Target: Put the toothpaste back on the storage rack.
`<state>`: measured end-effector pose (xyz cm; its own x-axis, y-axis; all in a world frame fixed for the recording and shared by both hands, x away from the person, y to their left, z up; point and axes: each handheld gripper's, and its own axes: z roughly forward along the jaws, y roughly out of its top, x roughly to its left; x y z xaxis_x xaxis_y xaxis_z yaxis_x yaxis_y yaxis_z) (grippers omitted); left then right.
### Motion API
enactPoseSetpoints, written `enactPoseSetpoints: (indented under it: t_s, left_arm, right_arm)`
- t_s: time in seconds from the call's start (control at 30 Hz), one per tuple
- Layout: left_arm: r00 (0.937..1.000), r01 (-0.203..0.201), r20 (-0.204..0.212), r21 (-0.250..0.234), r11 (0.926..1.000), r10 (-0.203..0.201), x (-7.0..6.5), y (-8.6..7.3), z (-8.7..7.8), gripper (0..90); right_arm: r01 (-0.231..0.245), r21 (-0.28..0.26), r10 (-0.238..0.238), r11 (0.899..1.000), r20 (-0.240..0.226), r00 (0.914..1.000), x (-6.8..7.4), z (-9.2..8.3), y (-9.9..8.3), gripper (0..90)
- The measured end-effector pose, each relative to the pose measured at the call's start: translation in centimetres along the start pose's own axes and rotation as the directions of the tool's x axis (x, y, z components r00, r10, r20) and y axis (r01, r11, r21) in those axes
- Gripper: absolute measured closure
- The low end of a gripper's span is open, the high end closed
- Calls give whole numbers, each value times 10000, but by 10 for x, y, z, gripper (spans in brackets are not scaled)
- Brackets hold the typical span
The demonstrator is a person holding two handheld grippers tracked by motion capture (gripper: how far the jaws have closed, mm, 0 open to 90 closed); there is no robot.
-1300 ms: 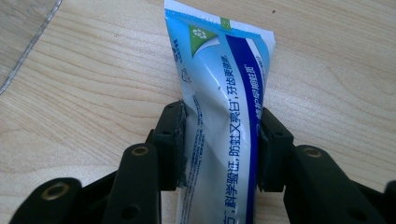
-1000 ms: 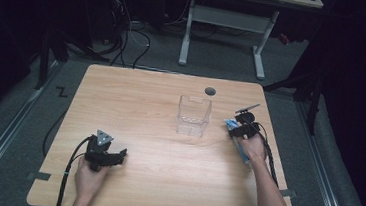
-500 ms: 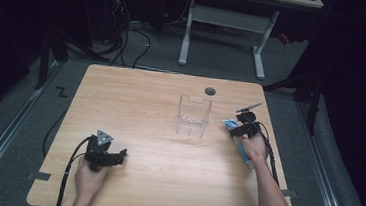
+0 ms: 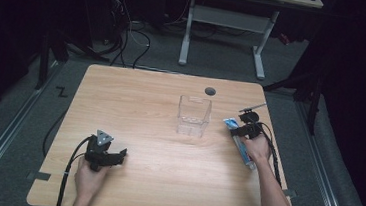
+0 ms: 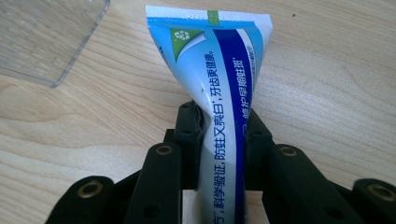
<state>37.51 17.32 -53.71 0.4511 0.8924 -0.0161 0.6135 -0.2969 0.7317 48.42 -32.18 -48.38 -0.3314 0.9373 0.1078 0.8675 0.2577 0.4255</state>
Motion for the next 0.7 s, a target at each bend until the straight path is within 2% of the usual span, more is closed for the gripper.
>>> enactPoseSetpoints:
  t_s: [0.3, 0.7]
  left_arm:
    - [10000, 0, 0, 0, 10000, 0, 0, 0, 0, 182]
    - [10000, 3, 1, -1, 10000, -3, 0, 0, 0, 181]
  right_arm:
    - [-53, -594, 27, 9982, -434, 9991, -4, -13, -5, 744]
    - [239, -1231, -305, 9921, -524, 9982, -1, -38, -9, 744]
